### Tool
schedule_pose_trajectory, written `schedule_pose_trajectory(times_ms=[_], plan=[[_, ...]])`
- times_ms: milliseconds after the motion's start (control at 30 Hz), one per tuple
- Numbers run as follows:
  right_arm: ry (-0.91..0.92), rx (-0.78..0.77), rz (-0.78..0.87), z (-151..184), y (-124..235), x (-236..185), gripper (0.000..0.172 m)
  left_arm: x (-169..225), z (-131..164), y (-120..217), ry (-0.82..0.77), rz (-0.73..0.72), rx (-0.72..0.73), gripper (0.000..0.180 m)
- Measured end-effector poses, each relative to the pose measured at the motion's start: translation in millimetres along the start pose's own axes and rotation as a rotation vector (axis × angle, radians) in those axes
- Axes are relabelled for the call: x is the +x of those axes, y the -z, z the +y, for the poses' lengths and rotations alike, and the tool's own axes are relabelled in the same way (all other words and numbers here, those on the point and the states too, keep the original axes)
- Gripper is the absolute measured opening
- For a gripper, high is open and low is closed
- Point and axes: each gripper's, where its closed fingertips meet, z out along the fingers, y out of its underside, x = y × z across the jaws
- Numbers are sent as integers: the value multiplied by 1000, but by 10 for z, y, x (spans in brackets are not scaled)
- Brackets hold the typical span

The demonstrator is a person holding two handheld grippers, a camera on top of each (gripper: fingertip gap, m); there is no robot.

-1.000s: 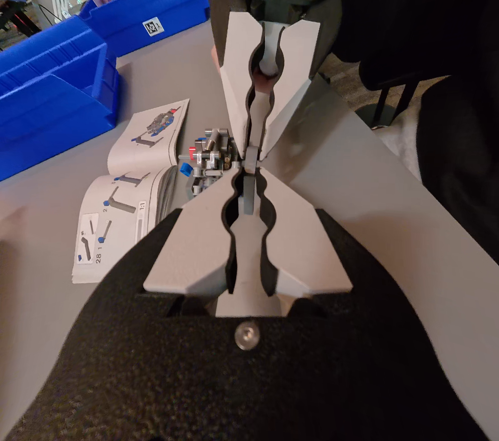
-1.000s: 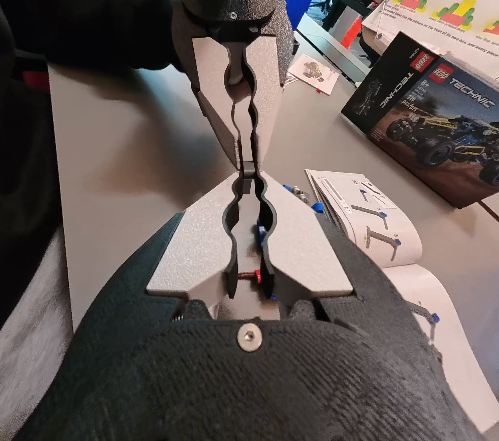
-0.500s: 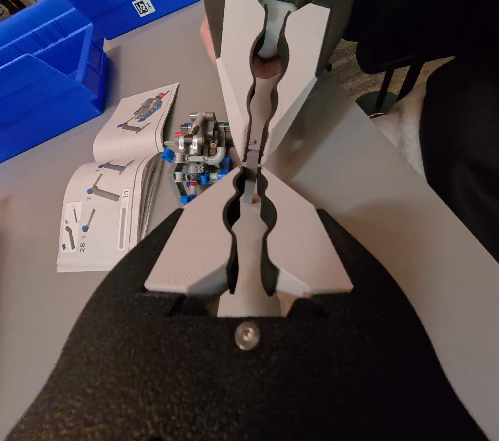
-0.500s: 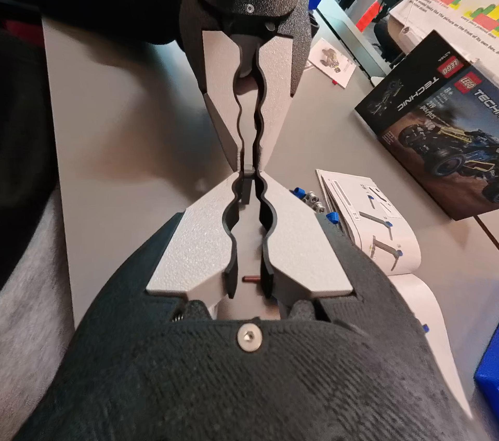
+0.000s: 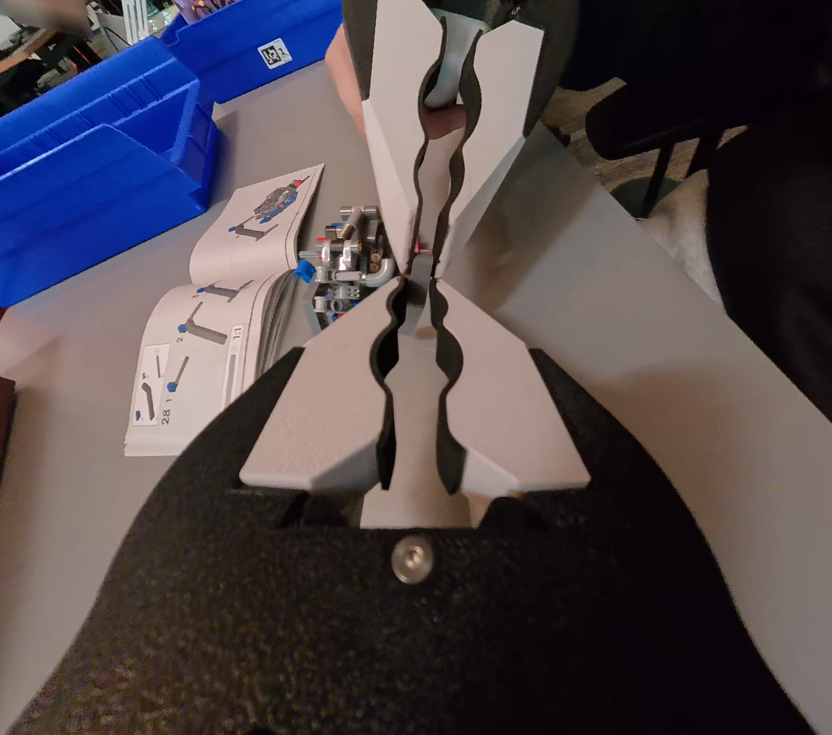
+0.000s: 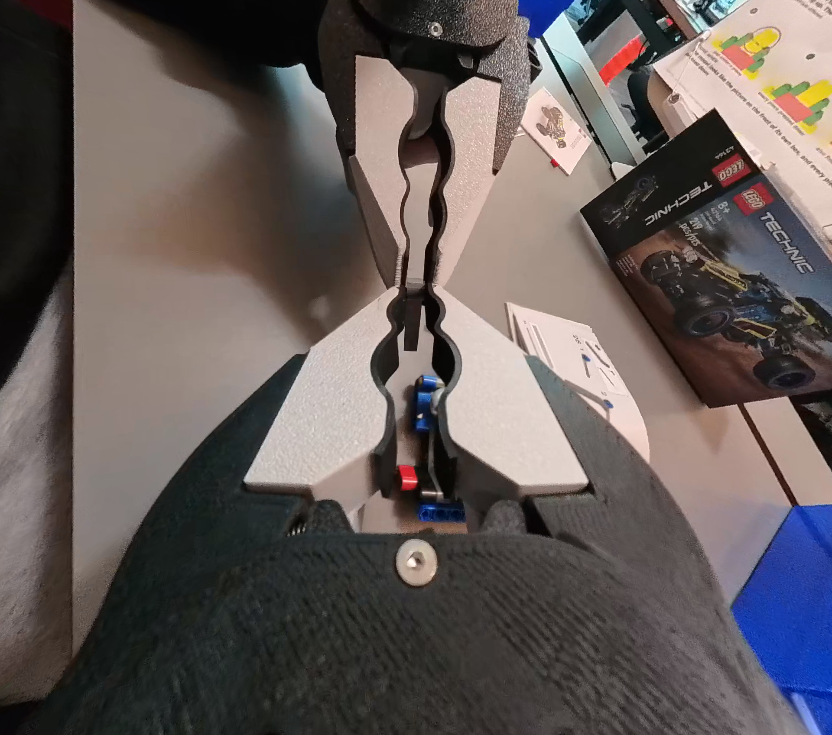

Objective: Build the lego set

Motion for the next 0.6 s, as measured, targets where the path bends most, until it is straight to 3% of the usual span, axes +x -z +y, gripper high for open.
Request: schedule_pose_trajectory(times_ms=[600], plan=[[-27, 1, -60, 82, -48, -28, 5, 14, 85, -37, 16, -3, 1, 5]])
